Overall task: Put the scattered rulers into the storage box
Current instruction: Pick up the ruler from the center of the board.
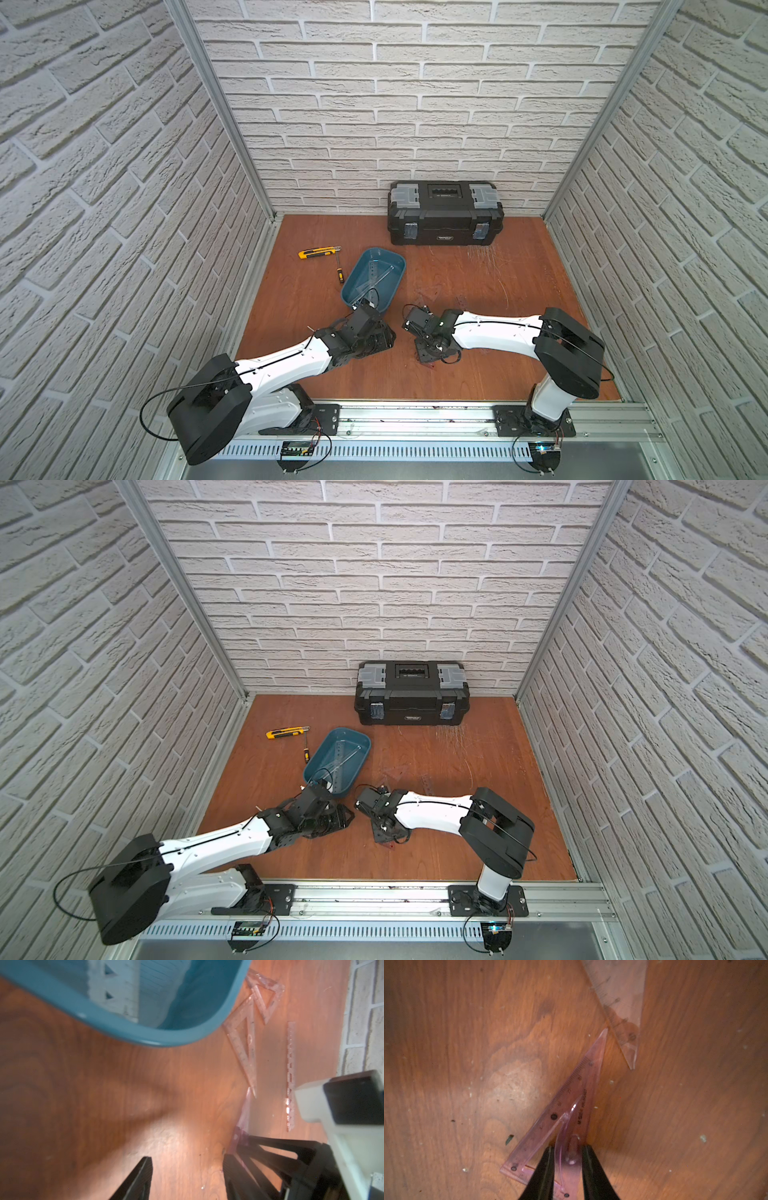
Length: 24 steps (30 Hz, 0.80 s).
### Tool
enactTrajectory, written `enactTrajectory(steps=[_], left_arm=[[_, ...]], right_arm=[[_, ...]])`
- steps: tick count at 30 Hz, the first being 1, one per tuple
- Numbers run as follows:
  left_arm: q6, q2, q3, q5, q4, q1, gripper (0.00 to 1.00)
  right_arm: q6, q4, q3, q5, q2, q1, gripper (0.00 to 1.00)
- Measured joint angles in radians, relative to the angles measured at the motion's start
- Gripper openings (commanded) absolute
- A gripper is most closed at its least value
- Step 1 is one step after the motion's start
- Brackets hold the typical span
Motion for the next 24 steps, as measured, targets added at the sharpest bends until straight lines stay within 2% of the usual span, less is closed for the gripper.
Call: enactTrajectory(steps=[12, 24], left_arm=[[-0.076, 0.156, -0.034, 0.048, 0.257, -0.050, 0.59], [-0.124, 0.297, -0.025, 0.100, 0.458, -0.091, 0.45]], right_arm=[[-0.001, 0.086, -0.076, -0.041, -0.059, -0.029, 0.20], [0.001, 0.180, -0.142, -0.118, -0.105, -0.074, 0.18]])
